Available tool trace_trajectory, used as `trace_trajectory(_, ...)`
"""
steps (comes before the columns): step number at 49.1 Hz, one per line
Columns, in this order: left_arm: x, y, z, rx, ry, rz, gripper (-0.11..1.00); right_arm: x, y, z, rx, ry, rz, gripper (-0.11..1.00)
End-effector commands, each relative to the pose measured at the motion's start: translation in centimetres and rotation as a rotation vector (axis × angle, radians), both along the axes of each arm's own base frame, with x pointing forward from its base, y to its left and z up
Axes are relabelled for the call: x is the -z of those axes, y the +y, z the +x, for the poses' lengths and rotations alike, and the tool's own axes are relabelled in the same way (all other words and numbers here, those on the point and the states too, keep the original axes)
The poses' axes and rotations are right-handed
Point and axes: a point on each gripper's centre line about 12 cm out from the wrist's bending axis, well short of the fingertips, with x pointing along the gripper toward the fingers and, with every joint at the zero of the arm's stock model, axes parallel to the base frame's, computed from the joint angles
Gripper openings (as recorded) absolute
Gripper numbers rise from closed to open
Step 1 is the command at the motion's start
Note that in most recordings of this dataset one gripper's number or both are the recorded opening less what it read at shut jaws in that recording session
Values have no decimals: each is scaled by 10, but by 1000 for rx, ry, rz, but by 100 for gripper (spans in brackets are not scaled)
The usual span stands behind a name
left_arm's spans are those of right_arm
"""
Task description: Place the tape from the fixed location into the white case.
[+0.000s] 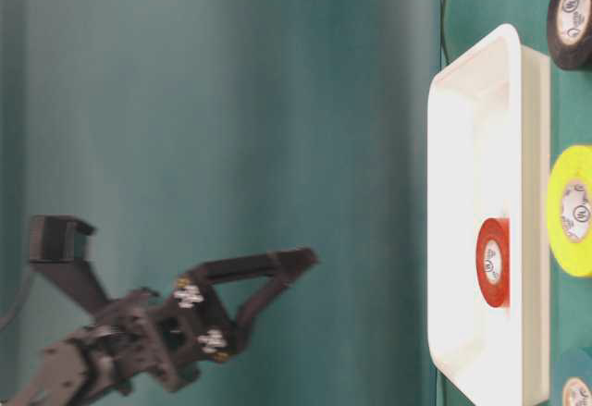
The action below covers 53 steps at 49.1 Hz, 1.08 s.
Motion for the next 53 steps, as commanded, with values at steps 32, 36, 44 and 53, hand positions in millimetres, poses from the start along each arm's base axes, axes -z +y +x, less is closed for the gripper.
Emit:
trace_trajectory(32, -47, -15, -13, -16, -71, -16, 89, -4, 0, 2, 1, -12, -2, 0)
trace_trajectory(36, -46, -16, -13, -14, -68, -17, 89, -4, 0, 2, 0, -12, 1, 0)
trace_trajectory(44, -46, -16, -13, -14, -65, -18, 89, -4, 0, 2, 0, -11, -1, 0)
trace_trajectory(53, -42, -16, -14, -14, -55, -19, 89, -4, 0, 2, 1, -11, -2, 0)
